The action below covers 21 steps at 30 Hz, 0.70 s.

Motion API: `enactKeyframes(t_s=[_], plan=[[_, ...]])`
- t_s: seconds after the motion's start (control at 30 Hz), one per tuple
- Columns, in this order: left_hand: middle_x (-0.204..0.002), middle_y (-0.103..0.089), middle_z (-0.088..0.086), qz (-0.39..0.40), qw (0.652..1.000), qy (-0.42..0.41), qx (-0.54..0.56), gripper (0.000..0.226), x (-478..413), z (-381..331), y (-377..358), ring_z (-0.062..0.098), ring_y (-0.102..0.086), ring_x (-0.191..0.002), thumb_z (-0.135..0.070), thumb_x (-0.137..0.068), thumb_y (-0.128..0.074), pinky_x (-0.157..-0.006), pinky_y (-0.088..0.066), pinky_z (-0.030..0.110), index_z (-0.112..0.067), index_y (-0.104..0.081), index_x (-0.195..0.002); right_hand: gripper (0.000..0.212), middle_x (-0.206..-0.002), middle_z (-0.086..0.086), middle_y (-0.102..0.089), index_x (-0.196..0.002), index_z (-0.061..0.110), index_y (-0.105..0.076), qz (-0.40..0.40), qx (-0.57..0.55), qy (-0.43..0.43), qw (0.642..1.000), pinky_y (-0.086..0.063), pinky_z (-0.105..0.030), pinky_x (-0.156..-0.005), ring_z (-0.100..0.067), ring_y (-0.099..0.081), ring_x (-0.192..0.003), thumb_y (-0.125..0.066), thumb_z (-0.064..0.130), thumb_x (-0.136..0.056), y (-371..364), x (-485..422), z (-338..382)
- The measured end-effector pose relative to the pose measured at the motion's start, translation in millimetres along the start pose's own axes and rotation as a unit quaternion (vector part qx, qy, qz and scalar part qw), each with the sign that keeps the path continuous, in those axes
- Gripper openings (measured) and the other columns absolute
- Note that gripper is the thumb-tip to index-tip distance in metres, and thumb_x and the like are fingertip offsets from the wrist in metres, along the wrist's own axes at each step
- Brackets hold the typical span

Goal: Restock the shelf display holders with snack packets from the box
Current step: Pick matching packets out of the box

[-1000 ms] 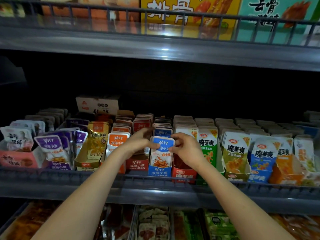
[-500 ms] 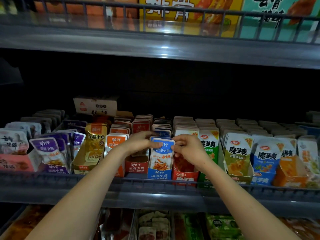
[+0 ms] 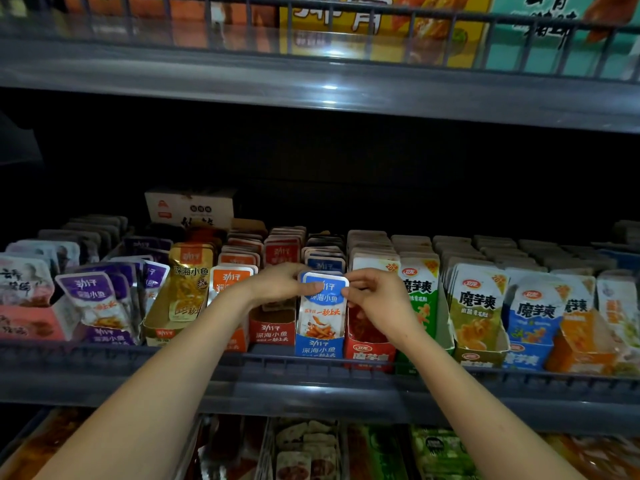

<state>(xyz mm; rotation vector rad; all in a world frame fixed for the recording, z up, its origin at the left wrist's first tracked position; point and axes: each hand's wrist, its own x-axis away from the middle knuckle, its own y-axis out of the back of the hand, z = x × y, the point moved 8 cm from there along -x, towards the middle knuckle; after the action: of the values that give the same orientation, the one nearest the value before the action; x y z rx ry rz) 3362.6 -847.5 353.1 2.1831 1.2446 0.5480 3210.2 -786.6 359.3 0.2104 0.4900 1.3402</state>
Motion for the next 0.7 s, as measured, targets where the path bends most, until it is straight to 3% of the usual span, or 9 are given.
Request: enactKeyframes(t_s=[0.2,0.33,0.4,0.5,0.7], plan=[[-0.099,-0.067,0.001,-0.049,0.996,-0.028,-0.065,0.016,-7.9,-8.0,5.7,0.004,-0.06,-0.083,-0.024,-0.088,-0.065,-0.065,-0.046,0.015,-0.013,-0.062,-0.1,0.02,-0.105,-0.005,-0.067,-0.108,0.015,-0.064,-0.017,0.003,0.0,1.0,-0.052,-0.023,-0.058,-0.017,-0.066,-0.087,-0.065,0.011,-0.088,-0.6,-0.5,-2.4],[-0.096,-0.067,0.001,-0.092,0.994,-0.041,-0.051,0.009,-9.0,-9.2,8.0,0.001,-0.058,-0.079,-0.017,-0.088,-0.065,-0.062,-0.044,0.012,-0.012,-0.065,-0.095,0.026,-0.103,-0.001,-0.067,-0.112,0.015,-0.065,-0.037,0.035,0.016,0.999,-0.057,-0.037,-0.082,-0.015,-0.065,-0.092,-0.066,0.012,-0.087,-2.3,1.5,-2.9],[-0.094,-0.067,0.001,-0.111,0.99,-0.051,-0.066,0.01,-8.8,-9.6,9.5,0.001,-0.058,-0.077,-0.018,-0.088,-0.064,-0.061,-0.043,0.011,-0.01,-0.067,-0.095,0.027,-0.104,0.0,-0.068,-0.113,0.015,-0.065,-0.047,0.027,0.024,0.998,-0.057,-0.039,-0.083,-0.014,-0.066,-0.092,-0.066,0.011,-0.087,-3.0,3.9,-2.3],[-0.097,-0.069,0.005,-0.151,0.985,-0.063,-0.058,0.015,-8.2,-11.2,14.7,0.008,-0.062,-0.083,-0.019,-0.089,-0.063,-0.06,-0.042,0.011,-0.006,-0.068,-0.096,0.023,-0.105,0.001,-0.069,-0.11,0.017,-0.066,-0.063,-0.001,0.044,0.997,-0.059,-0.035,-0.076,-0.011,-0.066,-0.09,-0.064,0.009,-0.088,0.3,8.3,1.2],[-0.113,-0.066,0.009,-0.241,0.966,-0.088,-0.035,0.032,-2.0,-25.2,30.8,0.011,-0.061,-0.095,-0.02,-0.092,-0.06,-0.068,-0.047,0.017,-0.007,-0.061,-0.121,0.015,-0.092,0.007,-0.067,-0.103,0.018,-0.066,-0.118,0.035,0.1,0.987,-0.053,-0.02,-0.076,-0.004,-0.063,-0.083,-0.062,0.011,-0.09,7.7,17.4,15.6]])
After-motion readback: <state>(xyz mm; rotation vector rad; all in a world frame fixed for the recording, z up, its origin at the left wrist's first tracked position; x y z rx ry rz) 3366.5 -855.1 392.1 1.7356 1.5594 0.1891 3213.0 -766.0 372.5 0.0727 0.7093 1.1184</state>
